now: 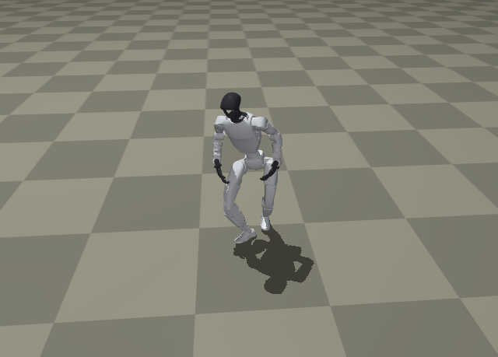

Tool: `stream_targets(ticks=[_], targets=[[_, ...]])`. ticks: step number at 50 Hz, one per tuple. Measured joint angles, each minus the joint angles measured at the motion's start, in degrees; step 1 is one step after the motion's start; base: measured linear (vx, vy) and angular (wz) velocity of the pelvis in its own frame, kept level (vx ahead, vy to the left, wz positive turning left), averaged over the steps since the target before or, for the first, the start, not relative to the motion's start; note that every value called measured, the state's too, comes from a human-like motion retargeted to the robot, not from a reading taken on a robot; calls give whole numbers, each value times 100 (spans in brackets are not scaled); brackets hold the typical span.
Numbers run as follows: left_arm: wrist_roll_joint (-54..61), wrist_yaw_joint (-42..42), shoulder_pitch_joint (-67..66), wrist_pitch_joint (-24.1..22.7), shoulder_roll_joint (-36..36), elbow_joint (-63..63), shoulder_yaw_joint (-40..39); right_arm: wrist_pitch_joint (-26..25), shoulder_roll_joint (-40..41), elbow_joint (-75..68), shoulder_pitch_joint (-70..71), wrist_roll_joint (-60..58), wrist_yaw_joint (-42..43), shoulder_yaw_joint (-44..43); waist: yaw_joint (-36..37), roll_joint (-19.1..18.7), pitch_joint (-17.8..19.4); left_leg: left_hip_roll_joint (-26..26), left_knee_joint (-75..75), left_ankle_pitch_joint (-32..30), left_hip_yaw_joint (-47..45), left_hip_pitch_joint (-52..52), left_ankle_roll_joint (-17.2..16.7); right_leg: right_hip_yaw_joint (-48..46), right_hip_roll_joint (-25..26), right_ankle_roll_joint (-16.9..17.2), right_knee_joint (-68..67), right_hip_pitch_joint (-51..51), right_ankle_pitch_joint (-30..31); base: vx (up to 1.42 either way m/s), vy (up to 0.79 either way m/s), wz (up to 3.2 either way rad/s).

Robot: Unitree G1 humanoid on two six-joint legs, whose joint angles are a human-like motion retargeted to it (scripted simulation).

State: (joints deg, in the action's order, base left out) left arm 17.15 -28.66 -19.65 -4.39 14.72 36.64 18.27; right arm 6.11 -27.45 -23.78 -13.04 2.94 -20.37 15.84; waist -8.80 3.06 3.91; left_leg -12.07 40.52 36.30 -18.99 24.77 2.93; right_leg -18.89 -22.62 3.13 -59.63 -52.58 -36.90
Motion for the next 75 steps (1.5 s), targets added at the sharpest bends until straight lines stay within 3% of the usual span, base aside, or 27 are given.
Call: stream_targets(ticks=[3, 5, 8, 11, 16, 22, 25, 29, 32, 36, 40, 45, 48, 53, 57, 61, 63, 66, 68, 70, 72, 75], targets=[[22, 25, 87, 1, 123, -338, -380, -69, 17, 102, 126, 77, -130, 56, 294, -149, 230, 795, 1927, -184, -56, 200, -161, 72, 600, -156, -61, 489, -134, 31, -11, -215], [46, -53, 135, 123, 271, -781, -650, -192, 48, 197, 329, 188, -253, 95, 887, -762, 637, 2043, 3535, 10, 378, 326, -338, -126, 2015, -386, 634, 1310, 95, 27, -8, -363], [37, -179, 117, 192, 332, -1305, -727, -309, 11, 331, 443, 268, -337, 124, 1290, -982, 788, 2246, 4438, 144, 1113, 511, -263, 387, 2927, -388, 828, 1757, 261, 28, 2, -321], [-50, -419, 52, 325, 370, -1832, -696, -430, -41, 483, 596, 288, -449, 184, 1543, -1006, 894, 1914, 4517, 509, 1838, 640, -101, 1179, 3572, -287, 859, 2127, 343, 31, 7, -327], [-377, -1001, -77, 529, 496, -2618, -513, -581, -123, 829, 902, 292, -743, 398, 1576, -739, 881, 670, 3339, 837, 2960, 811, 62, 2815, 4094, -15, 513, 2412, 280, 32, 10, -344], [-861, -1506, -197, 616, 940, -3489, -430, -654, -72, 1339, 1332, 290, -965, 684, 1042, -286, 567, -765, 1574, 93, 4313, 830, -265, 5006, 4515, 308, 51, 2514, 90, 25, 14, -346], [-993, -1553, -232, 581, 1159, -3741, -396, -624, 18, 1522, 1440, 242, -893, 715, 612, -243, 421, -1164, 1407, -242, 4648, 850, -443, 5964, 4909, 460, -303, 2673, -39, 14, 21, -340], [-994, -1420, -385, 505, 1419, -4036, -509, -610, 210, 1634, 1466, 102, -701, 620, 87, -124, 276, -1134, 1024, -461, 4382, 563, -461, 7047, 5069, 700, -490, 3097, -166, 12, 23, -344], [-880, -1203, -519, 421, 1496, -4185, -548, -578, 324, 1589, 1333, -49, -524, 483, -264, -15, 261, -931, 1029, -386, 3659, 332, -307, 6915, 4938, 631, -785, 3185, -165, 9, 19, -358], [-638, -852, -695, 265, 1572, -4429, -545, -475, 428, 1470, 949, -292, -204, 269, -396, 250, 400, -459, 921, -145, 2485, -322, -111, 5742, 4336, 326, -1256, 3085, -136, 6, 13, -383], [-450, -538, -788, 165, 1461, -4579, -491, -363, 485, 1406, 495, -483, 32, 61, -290, 580, 423, -140, 832, 7, 1325, -820, 21, 4207, 3162, -20, -1656, 2865, -240, -5, 7, -372], [-398, -208, -795, 63, 1241, -4437, -425, -208, 594, 1472, 160, -640, 251, -149, 53, 984, 263, -162, -375, -280, 213, -1725, 119, 2529, 1415, -316, -1382, 2993, -587, -6, -1, -367], [-439, -99, -870, 2, 1110, -4294, -461, -115, 660, 1562, 161, -645, 342, -194, 255, 1213, 176, -202, -736, -486, -367, -1954, 86, 1628, 428, -334, -1174, 3091, -806, -14, -13, -383], [-547, -8, -1067, -104, 994, -4018, -597, -4, 757, 1758, 307, -520, 431, -281, 559, 1464, -57, -447, -2132, -1202, -1193, -2574, -8, 432, -711, -228, -710, 3202, -903, -12, -18, -372], [-575, 23, -1267, -159, 981, -3857, -746, 80, 802, 1912, 463, -330, 507, -360, 560, 1576, -264, -671, -3118, -1736, -1762, -3049, -61, 205, -945, -36, -437, 3151, -867, -8, -18, -296], [-398, 82, -1484, -160, 967, -3680, -890, 154, 809, 1968, 622, -72, 637, -356, 443, 1565, -327, -570, -3083, -1833, -2007, -3378, -54, 743, -476, 121, -152, 3228, -822, 1, -17, -258], [-253, 100, -1599, -127, 921, -3579, -905, 182, 792, 1933, 668, 38, 734, -331, 359, 1577, -269, -305, -2257, -1666, -1884, -3315, -73, 1161, -225, 173, -130, 3357, -826, 5, -18, -269], [63, 38, -1744, -16, 850, -3415, -877, 193, 766, 1805, 724, 224, 890, -229, 248, 1307, -60, 570, 134, -858, -1188, -2568, -169, 1686, 582, 114, -197, 3649, -838, 2, -18, -278], [319, -118, -1789, 102, 797, -3311, -822, 179, 703, 1699, 779, 334, 995, -142, 214, 822, 51, 1217, 1628, -269, -498, -1915, -226, 1968, 1492, -27, -209, 3736, -791, 4, -12, -303], [602, -355, -1756, 256, 683, -3199, -710, 163, 514, 1564, 878, 430, 1060, -69, 335, -196, 60, 2192, 2922, 262, 316, -1172, -402, 2206, 2940, -254, 162, 3687, -418, 8, -6, -353], [868, -596, -1735, 412, 571, -3096, -573, 149, 336, 1453, 896, 471, 1073, -19, 375, -631, 90, 2214, 3302, 470, 988, -873, -494, 2697, 3652, -288, 192, 3628, -204, 9, 0, -350], [1299, -934, -1650, 641, 435, -2963, -397, 132, 73, 1283, 918, 518, 1047, 32, 337, -981, 152, 1760, 3331, 741, 1944, -692, -575, 3487, 4336, -222, 73, 3583, -9, 8, 6, -321]])
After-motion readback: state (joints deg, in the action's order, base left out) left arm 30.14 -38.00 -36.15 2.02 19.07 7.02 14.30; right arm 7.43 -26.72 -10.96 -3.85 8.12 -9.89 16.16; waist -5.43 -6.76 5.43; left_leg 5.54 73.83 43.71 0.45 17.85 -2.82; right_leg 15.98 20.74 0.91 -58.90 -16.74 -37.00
